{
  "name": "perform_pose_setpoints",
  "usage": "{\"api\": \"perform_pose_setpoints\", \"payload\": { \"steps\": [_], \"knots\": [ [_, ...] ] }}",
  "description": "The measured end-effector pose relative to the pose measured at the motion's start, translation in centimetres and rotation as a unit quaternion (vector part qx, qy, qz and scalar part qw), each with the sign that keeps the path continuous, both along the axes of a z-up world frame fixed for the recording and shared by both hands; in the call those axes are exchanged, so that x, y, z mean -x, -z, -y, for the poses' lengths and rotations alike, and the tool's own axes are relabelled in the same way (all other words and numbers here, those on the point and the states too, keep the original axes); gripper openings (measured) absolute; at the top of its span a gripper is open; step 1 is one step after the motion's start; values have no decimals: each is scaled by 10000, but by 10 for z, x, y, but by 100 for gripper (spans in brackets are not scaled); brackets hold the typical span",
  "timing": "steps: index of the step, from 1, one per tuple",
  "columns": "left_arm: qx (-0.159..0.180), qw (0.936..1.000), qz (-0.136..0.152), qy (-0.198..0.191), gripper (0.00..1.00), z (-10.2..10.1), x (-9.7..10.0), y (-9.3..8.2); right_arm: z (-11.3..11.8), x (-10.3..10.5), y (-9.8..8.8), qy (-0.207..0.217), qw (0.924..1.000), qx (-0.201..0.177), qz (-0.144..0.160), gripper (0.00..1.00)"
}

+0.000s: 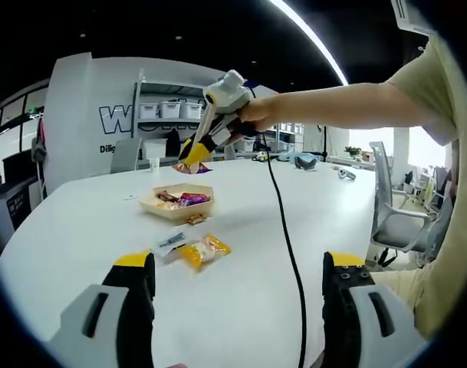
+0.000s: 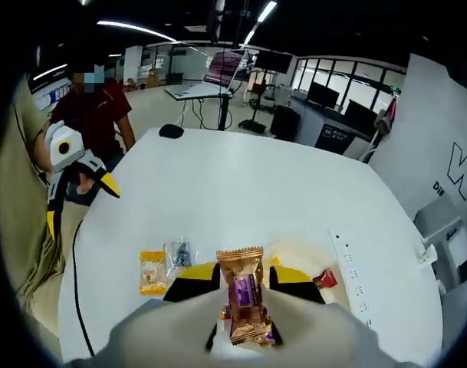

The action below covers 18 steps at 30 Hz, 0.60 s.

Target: Place the target food into the container with the food tongs after gripping and lifting it, then release it inside without dropping or visibly crushing the food.

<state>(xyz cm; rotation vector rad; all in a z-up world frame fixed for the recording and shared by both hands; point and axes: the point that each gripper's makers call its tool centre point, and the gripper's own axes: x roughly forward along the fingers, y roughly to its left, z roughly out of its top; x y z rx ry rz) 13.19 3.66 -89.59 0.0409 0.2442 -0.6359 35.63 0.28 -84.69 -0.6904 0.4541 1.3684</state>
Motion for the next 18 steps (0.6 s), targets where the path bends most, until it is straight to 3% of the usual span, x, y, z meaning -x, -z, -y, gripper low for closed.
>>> {"api": "perform_pose_setpoints", "payload": {
  "steps": [11,18],
  "knots": [
    [0,10000,-22,-7,89,-1,-1,2,-8,-39,-12,686,9975,-169,83,21],
    [-2,10000,-33,-44,89,-5,-1,2,-15,-68,-23,1093,9934,-206,296,22]
  ]
}}
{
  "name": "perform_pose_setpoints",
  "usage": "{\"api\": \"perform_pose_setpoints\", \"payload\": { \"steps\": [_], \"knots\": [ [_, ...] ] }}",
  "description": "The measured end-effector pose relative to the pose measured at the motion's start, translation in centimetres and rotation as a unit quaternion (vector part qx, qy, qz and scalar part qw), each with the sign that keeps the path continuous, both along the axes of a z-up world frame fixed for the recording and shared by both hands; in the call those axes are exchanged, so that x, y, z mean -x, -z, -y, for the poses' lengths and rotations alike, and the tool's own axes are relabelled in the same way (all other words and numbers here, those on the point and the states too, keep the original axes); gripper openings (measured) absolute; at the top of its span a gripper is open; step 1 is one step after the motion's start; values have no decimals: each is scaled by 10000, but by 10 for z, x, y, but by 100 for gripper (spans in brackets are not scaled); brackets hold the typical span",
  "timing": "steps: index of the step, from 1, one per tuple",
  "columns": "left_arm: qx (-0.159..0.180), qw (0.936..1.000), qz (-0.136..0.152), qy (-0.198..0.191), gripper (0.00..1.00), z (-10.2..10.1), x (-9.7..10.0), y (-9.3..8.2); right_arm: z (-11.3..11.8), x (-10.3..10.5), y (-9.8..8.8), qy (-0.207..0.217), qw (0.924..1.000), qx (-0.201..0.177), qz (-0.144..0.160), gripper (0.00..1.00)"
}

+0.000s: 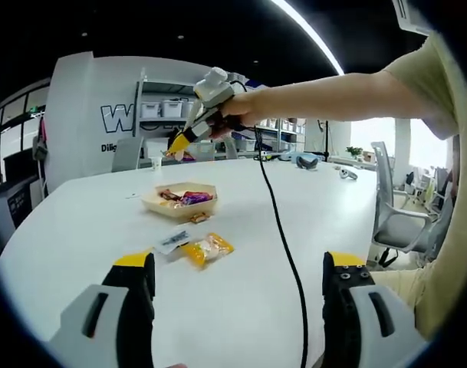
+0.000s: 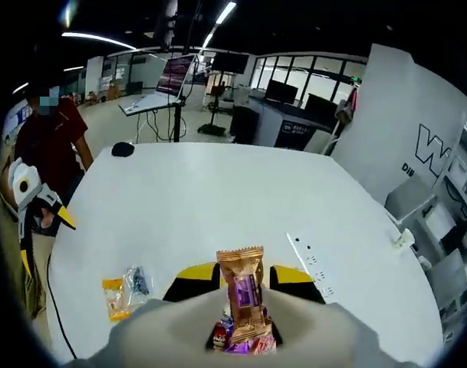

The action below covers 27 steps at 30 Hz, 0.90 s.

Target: Place the target food into the container with the food tongs after gripping and lifting it, then release it inside without dropping or visibly crushing the food.

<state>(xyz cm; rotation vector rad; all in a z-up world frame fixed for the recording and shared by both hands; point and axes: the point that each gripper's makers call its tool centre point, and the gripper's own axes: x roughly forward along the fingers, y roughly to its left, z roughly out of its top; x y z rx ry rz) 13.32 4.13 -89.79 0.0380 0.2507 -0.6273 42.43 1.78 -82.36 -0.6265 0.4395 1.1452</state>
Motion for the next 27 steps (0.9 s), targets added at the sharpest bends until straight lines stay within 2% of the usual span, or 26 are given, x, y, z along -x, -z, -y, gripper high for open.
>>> {"api": "perform_pose_setpoints", "payload": {
  "steps": [4,6,9,17,27],
  "knots": [
    [-11,10000,12,-26,89,-3,0,-1,-4,-5,-4,50,9999,-89,-7,22],
    [-24,10000,21,-41,89,-5,0,-1,-3,-9,-6,50,9997,64,223,22],
    [-26,10000,25,-57,89,-6,0,-2,-5,-9,-9,63,9998,-48,159,22],
    [-27,10000,30,-57,89,-7,0,-2,-8,-5,-9,39,9999,-28,94,22],
    [-16,10000,39,-32,89,-3,0,-4,-1,2,1,69,9999,18,-113,22]
  ]
}}
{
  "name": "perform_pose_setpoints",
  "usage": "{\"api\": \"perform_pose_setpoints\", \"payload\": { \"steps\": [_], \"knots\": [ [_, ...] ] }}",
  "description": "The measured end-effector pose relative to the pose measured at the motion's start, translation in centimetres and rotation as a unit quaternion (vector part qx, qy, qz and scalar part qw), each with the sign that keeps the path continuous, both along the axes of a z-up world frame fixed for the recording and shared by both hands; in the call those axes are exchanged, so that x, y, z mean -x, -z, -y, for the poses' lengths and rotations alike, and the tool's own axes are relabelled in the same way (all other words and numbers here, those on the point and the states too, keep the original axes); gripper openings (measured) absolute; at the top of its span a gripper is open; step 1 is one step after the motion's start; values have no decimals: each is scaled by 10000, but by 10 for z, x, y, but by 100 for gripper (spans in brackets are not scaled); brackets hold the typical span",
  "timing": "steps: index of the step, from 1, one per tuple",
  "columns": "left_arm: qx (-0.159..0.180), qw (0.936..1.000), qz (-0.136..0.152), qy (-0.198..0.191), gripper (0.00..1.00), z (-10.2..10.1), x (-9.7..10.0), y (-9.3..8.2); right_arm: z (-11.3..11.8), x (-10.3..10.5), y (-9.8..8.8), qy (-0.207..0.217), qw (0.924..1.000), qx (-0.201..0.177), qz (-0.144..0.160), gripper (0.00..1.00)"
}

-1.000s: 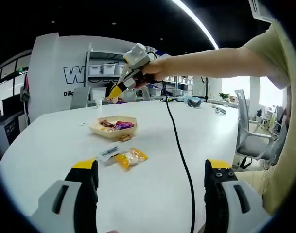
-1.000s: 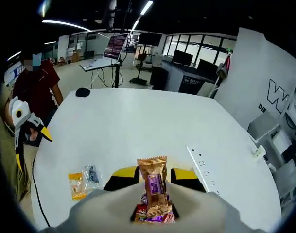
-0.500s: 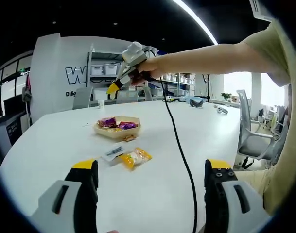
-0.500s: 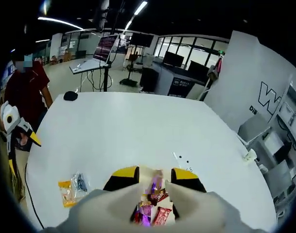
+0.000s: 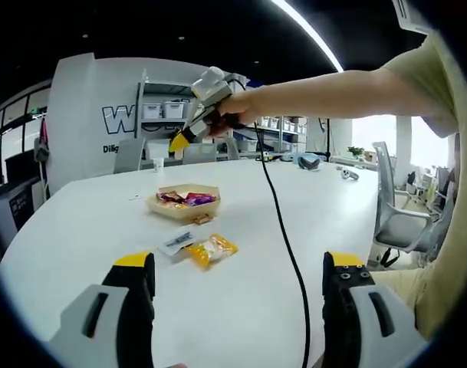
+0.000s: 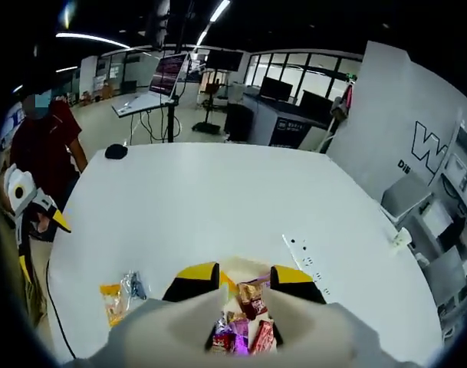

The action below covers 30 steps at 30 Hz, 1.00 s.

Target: Place the target food into the container with the food tongs after gripping and lifting it, then release it inside without dropping or visibly crushing the food.

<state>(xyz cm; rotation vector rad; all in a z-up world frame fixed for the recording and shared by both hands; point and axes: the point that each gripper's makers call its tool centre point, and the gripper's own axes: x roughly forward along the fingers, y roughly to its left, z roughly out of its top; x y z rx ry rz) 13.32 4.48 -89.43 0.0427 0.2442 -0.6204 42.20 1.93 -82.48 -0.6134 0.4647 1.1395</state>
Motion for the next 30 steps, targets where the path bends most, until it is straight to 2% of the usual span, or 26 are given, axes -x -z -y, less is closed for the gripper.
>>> {"api": "perform_pose_setpoints", "payload": {
  "steps": [15,30],
  "knots": [
    [0,10000,-11,30,89,5,0,2,10,17,16,-147,9997,49,-199,22],
    [10,10000,-13,46,89,7,1,2,18,49,28,-546,9976,150,-403,22]
  ]
}}
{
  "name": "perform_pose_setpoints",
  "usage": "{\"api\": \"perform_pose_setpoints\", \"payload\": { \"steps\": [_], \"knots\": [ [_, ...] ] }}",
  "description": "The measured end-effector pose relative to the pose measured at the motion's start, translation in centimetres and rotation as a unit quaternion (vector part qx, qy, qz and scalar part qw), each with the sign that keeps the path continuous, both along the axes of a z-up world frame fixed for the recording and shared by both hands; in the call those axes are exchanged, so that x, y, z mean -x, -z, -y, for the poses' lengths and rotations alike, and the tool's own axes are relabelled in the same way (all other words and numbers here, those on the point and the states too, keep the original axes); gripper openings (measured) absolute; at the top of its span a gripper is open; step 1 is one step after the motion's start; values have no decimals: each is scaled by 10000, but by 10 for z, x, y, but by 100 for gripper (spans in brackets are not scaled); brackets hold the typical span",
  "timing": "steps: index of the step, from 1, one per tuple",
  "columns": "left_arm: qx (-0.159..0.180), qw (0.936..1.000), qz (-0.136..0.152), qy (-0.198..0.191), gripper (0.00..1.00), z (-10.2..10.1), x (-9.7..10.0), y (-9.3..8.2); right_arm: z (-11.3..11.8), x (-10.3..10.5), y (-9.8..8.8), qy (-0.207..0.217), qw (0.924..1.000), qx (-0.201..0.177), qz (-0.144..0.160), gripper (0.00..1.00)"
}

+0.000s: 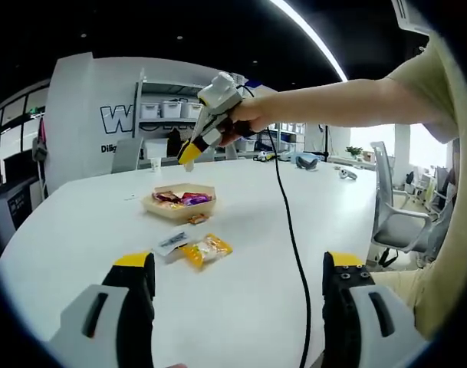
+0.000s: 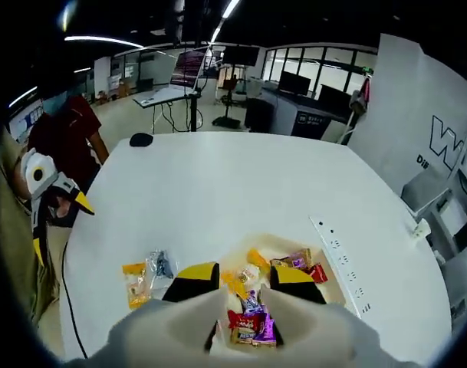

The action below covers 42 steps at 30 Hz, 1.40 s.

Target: Place the target food into the container with the food tongs after gripping and lifting it, then release it inside without dropping or visibly crushing the food.

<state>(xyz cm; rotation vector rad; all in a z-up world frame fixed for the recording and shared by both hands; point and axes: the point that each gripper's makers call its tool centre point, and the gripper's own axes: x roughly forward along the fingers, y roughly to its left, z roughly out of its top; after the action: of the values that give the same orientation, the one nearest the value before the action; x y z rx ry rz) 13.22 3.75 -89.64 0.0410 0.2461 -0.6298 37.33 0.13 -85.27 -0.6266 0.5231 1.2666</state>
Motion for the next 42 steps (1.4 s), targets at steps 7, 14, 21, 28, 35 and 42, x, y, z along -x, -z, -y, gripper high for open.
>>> {"api": "perform_pose_setpoints", "payload": {
  "steps": [7,14,21,28,35,42],
  "knots": [
    [0,10000,9,20,89,2,1,-1,-1,19,4,-272,9996,7,-117,22],
    [14,10000,16,21,89,3,2,-2,-2,40,8,-628,9977,-40,-258,22],
    [16,10000,24,26,89,4,1,-2,-7,66,12,-1052,9937,-87,-375,23],
    [11,10000,19,34,89,4,2,-1,-12,91,17,-1381,9892,-155,-474,23],
    [21,10000,22,41,89,5,1,-1,-17,113,22,-1718,9836,-239,-493,23],
    [28,10000,5,40,89,5,1,1,-22,126,27,-1879,9805,-320,-488,23]
  ]
}}
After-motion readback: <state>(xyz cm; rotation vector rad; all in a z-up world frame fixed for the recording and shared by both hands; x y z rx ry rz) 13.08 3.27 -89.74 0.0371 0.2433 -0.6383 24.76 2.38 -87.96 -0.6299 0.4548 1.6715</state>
